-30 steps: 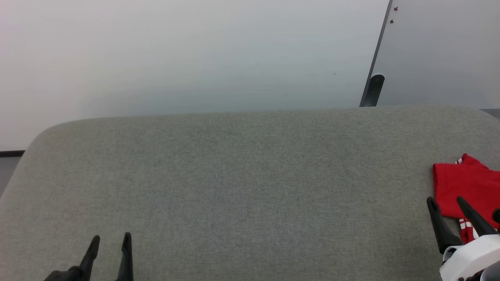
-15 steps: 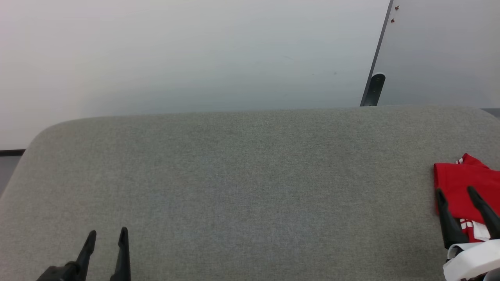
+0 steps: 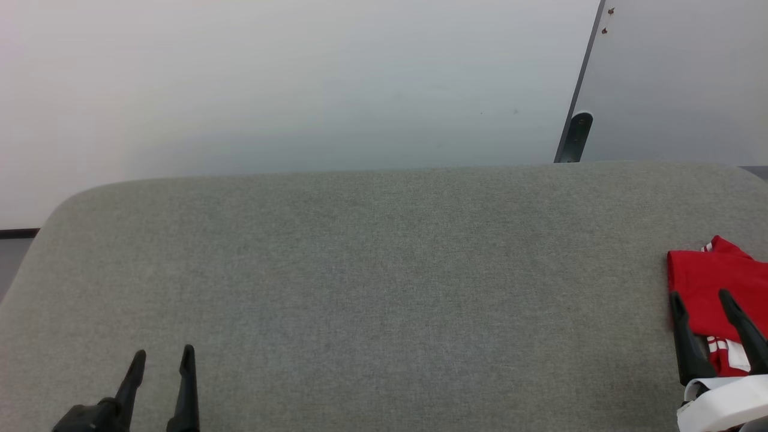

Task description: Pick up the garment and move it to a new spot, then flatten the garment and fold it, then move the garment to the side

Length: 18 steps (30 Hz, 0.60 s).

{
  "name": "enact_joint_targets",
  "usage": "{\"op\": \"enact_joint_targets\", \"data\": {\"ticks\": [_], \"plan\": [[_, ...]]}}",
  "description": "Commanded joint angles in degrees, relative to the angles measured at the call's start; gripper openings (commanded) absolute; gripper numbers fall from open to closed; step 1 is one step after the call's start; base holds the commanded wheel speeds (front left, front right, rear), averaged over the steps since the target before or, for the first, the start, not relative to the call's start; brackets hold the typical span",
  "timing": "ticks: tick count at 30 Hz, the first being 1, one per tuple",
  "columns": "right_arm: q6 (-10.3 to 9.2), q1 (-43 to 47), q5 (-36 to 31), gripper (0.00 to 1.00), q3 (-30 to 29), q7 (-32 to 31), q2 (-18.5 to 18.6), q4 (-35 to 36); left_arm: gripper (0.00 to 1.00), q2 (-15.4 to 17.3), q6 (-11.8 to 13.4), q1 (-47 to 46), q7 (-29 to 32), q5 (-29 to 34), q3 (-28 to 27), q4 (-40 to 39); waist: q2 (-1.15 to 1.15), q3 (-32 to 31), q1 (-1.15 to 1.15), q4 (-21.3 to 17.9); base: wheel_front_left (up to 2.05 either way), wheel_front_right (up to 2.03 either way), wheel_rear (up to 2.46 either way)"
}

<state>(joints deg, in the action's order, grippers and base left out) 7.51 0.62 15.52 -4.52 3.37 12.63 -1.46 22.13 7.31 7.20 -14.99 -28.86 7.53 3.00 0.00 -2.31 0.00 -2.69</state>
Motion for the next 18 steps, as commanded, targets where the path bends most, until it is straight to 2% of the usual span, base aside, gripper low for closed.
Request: {"op": "enact_joint_targets", "data": {"ticks": [1, 14, 15, 18], "plan": [[-0.05, 0.0, -0.7, 1.0, 0.1, 0.2, -0.1, -0.1, 1.0, -0.1, -0.2, -0.5, -0.2, 0.2, -0.2, 0.2, 0.0, 0.0, 0.0, 0.0, 0.0, 0.0, 0.0], [-0.05, -0.1, -0.3, 1.0, 0.5, 0.2, -0.1, -0.3, 1.0, -0.1, -0.7, -0.4, -0.2, 0.7, -0.3, 0.6, 0.0, 0.1, 0.0, -0.1, 0.0, 0.0, 0.0], [0.0, 0.0, 0.0, 0.0, 0.5, 0.2, -0.1, -0.3, 0.0, -0.2, -0.7, -0.1, 0.0, 0.3, -0.3, 0.5, 0.0, 0.1, 0.0, -0.1, 0.0, 0.0, 0.0], [0.01, 0.4, 0.3, 0.0, 0.7, 0.0, -0.8, -2.0, 0.0, -1.3, -0.7, 0.5, 0.4, 0.0, 0.2, 1.9, 0.0, 0.1, 0.0, -0.1, 0.0, 0.0, 0.0]]}}
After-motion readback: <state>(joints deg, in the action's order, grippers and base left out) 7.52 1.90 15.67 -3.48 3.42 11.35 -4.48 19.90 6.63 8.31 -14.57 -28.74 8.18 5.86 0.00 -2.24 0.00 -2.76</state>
